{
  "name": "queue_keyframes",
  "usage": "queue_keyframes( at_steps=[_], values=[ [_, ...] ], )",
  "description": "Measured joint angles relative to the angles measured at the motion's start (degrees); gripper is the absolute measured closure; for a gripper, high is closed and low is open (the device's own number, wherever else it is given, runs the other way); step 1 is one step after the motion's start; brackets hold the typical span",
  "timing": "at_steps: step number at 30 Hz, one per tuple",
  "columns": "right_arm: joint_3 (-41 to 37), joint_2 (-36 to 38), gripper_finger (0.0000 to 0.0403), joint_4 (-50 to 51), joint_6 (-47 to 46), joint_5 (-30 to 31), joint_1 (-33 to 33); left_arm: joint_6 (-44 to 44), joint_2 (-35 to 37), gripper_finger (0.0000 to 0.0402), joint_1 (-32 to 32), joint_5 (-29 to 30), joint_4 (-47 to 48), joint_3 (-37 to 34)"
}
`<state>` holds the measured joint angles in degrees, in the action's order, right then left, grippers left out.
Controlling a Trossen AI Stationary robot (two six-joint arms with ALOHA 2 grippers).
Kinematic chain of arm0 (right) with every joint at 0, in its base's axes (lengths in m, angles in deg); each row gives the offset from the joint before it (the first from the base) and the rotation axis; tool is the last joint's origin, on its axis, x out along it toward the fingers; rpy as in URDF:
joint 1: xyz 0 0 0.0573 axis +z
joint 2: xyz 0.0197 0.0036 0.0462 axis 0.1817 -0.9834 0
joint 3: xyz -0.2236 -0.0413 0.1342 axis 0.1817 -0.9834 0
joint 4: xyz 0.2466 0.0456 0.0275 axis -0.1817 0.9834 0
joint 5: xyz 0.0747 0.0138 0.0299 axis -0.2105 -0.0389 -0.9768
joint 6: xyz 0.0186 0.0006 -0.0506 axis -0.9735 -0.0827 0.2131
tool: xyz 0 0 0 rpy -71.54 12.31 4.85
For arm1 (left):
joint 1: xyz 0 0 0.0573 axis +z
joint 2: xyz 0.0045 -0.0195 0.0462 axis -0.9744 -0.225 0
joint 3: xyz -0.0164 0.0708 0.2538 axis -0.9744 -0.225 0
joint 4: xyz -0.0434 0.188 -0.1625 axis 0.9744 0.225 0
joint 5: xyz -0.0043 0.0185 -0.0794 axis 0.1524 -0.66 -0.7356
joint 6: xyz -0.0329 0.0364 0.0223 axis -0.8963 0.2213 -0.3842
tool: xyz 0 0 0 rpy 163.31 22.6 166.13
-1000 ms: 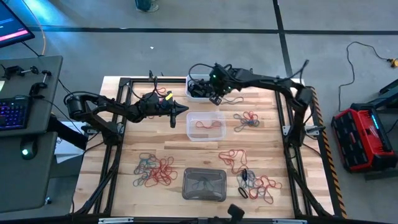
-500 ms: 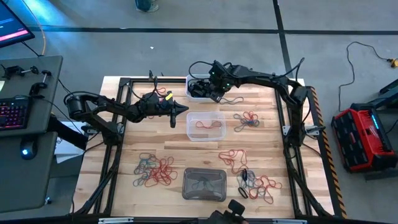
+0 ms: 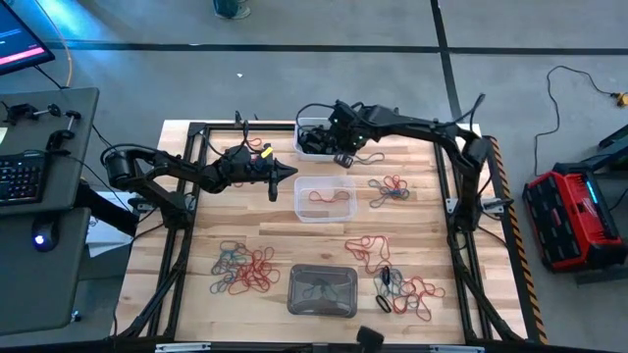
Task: Sort rubber bands into baskets
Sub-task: Put the black rubber band into the white bin
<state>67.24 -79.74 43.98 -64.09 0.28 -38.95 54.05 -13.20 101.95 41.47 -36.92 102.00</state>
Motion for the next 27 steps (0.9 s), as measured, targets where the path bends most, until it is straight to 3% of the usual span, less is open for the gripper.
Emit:
queue_keyframes(
  at_steps=[2,9,20,27],
  values=[
    [0.0,1.58,0.0391,0.2,0.57,0.02,1.59,0.0,0.0,0.0402,0.0,0.02,0.08,0.0],
    [-2.2,8.39,0.04,-1.09,0.06,3.38,6.81,-0.04,0.0,0.0402,0.0,0.0,0.35,0.0],
    [-30.77,28.24,0.0402,-14.34,-15.89,3.47,15.51,-0.01,0.0,0.0402,0.0,0.01,0.42,0.0],
    [-39.42,36.77,0.0403,-12.87,-31.49,6.09,27.57,-0.02,0.0,0.0402,0.0,0.02,0.38,0.0]
  ],
)
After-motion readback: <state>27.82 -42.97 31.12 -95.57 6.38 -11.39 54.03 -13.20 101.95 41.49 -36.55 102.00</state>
